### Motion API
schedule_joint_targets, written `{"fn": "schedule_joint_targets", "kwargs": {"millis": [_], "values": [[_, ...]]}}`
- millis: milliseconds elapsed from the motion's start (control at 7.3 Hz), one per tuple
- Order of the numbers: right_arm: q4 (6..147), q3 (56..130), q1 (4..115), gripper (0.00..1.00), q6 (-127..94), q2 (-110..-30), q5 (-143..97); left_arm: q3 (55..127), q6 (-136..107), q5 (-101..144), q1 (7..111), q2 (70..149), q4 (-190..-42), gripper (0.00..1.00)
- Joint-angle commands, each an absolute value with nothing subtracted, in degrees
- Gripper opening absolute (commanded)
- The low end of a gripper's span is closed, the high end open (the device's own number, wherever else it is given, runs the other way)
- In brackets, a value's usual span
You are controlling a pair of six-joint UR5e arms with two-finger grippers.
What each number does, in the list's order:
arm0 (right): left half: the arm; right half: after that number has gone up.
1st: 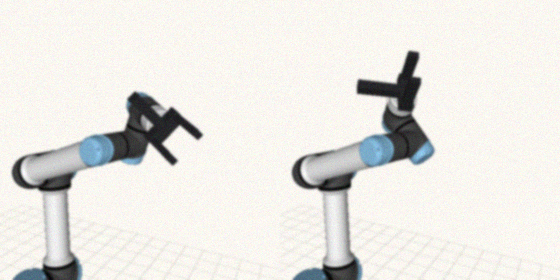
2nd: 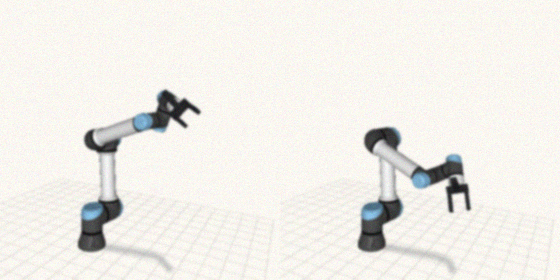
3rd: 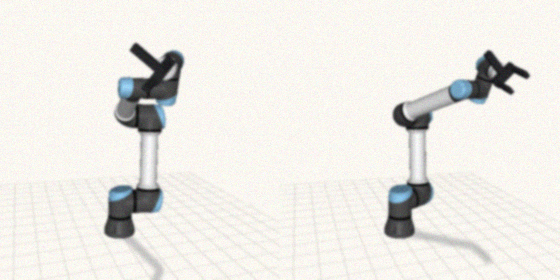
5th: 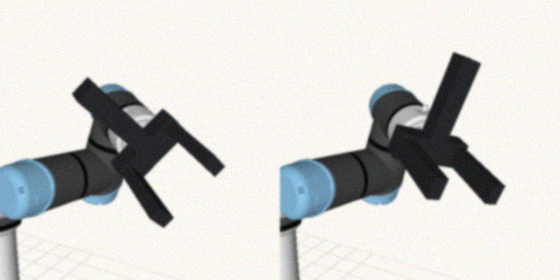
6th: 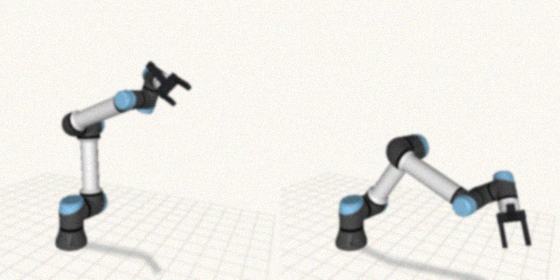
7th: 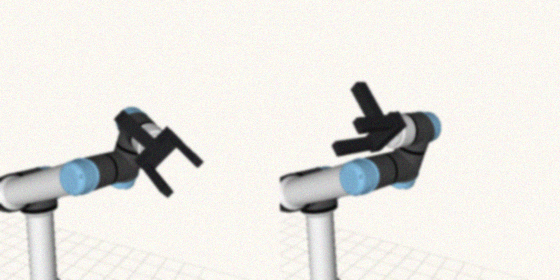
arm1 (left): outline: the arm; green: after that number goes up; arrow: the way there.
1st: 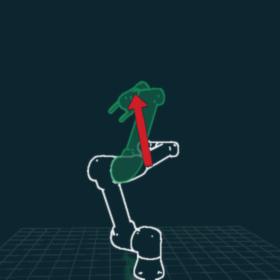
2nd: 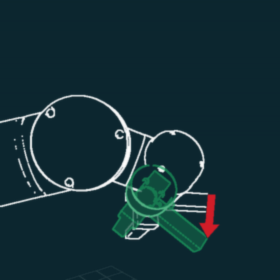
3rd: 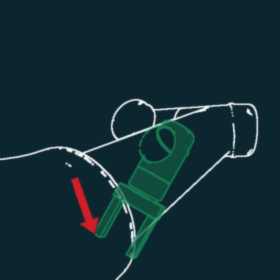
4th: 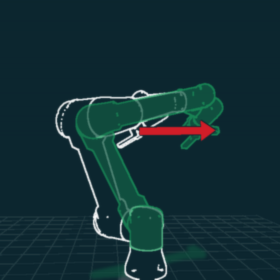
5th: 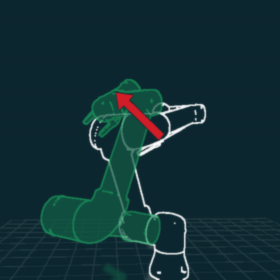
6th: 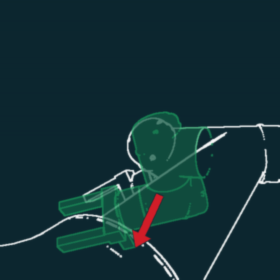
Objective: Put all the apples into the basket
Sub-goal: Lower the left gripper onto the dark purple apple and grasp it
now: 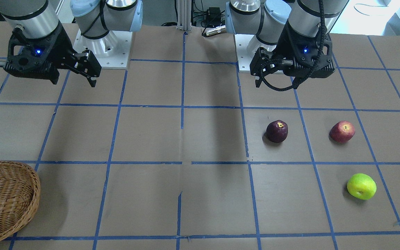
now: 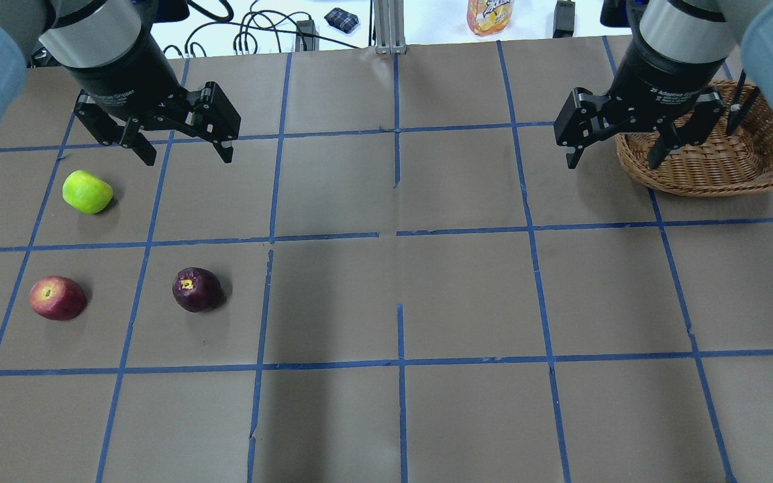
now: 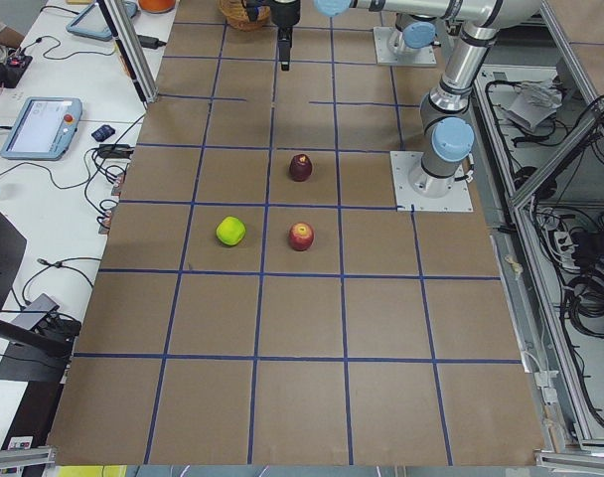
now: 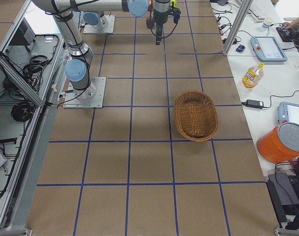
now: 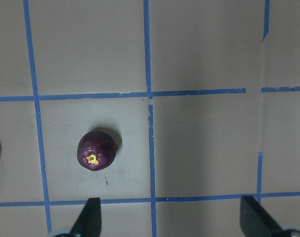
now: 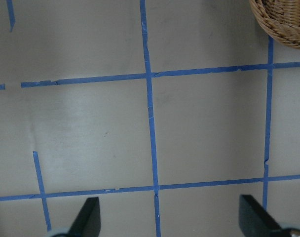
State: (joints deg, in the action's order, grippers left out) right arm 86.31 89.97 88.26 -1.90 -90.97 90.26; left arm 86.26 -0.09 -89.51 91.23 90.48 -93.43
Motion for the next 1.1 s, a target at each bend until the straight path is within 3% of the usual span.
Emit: {"fn": "schedule_joint_targets", "kwargs": {"millis": [0,548,959], "values": [[86.22,90.00,88.24,1.00,-1.93,-90.97,90.26,86.48,0.26,-89.73,91.23,90.35,-93.43,1.00],[86.22,90.00,88.24,1.00,-1.85,-90.97,90.35,88.15,10.82,-90.09,87.04,89.04,-94.13,1.00],[86.13,90.00,88.42,1.00,-1.85,-90.97,91.76,95.33,17.48,-90.61,79.12,88.59,-91.52,1.00]]}}
